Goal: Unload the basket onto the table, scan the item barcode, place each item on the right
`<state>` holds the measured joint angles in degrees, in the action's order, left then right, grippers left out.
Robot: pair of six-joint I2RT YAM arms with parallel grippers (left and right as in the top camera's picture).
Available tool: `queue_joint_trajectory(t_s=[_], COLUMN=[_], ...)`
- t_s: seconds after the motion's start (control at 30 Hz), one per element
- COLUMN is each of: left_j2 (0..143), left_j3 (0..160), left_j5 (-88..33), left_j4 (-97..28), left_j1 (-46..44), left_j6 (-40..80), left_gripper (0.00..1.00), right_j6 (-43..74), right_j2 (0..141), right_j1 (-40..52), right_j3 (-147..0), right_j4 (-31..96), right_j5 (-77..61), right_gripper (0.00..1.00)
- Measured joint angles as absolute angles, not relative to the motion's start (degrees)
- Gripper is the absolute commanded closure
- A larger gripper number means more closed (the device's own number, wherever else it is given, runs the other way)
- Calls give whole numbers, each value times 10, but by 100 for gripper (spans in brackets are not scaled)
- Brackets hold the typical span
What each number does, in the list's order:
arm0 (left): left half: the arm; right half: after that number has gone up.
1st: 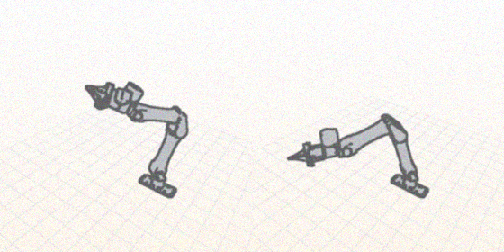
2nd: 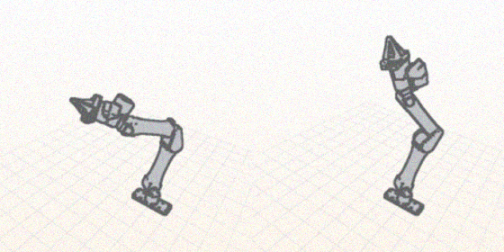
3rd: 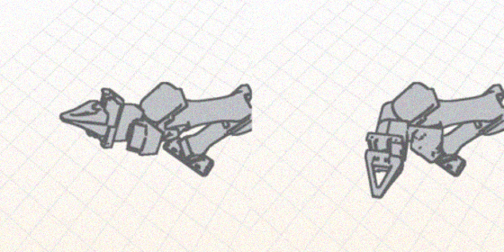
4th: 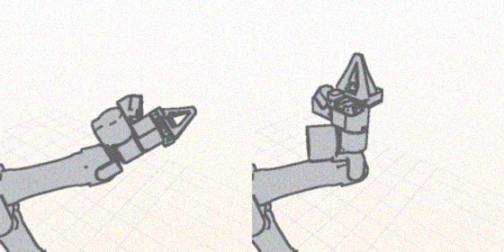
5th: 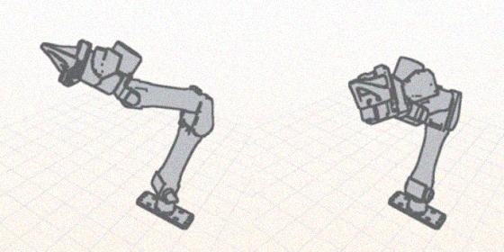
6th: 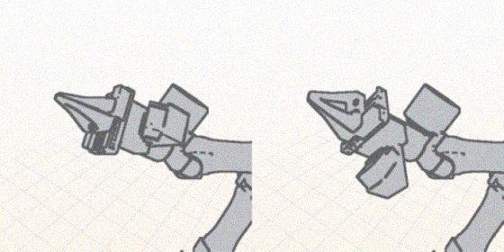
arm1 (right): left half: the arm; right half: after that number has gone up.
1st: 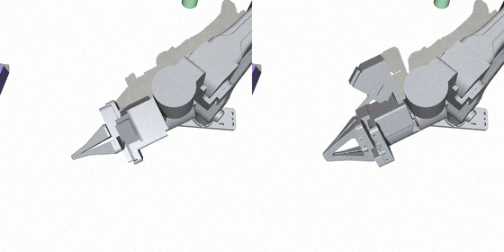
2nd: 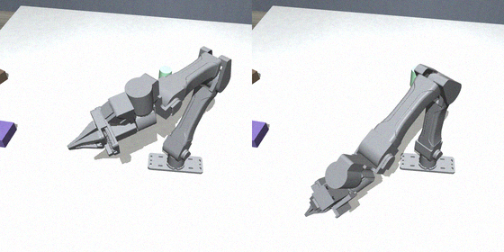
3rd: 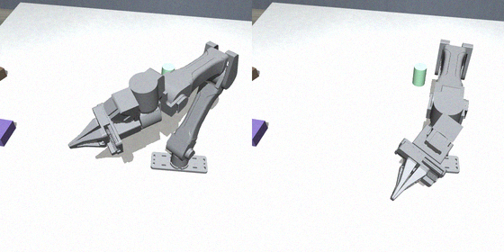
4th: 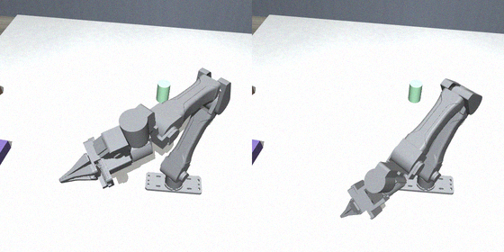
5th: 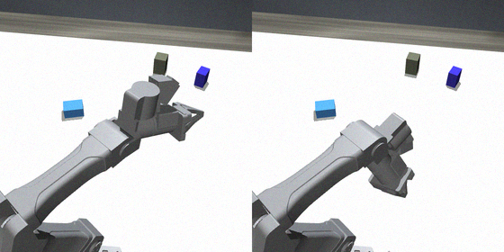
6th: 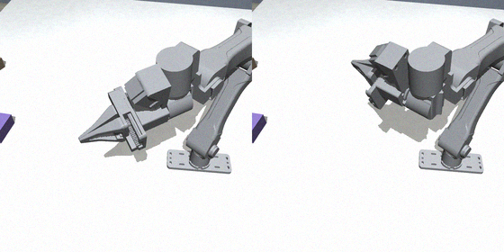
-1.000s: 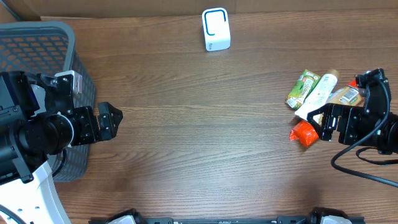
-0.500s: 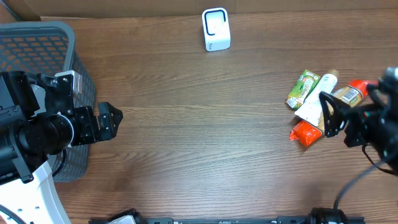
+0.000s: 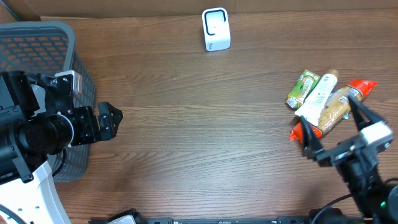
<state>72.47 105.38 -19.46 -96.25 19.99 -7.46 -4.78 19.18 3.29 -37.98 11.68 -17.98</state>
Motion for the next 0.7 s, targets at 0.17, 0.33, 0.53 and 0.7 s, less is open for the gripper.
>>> queue_joint_trajectory(t_s=[0.17,0.33,0.53,0.7], left_j2=[725,726,726,726], left_j3=[1054,1054,1054,1054], left_j5=[-195,-195,-195,-194], left_j4=[-962,-962,-962,-962], left_j1=[200,200,200,200], left_j6=[-75,-75,-75,-75], left_gripper=[0,0,0,0], right_j6=[-48,-48,-48,-48], right_j2=[121,81,41,32], right_j1=[46,46,46,46], right_j3=[-246,-137,-59,-19], right_j4=[-8,-86,-153,-183], right_j5=[-180,-180,-180,-180], right_gripper=[0,0,0,0])
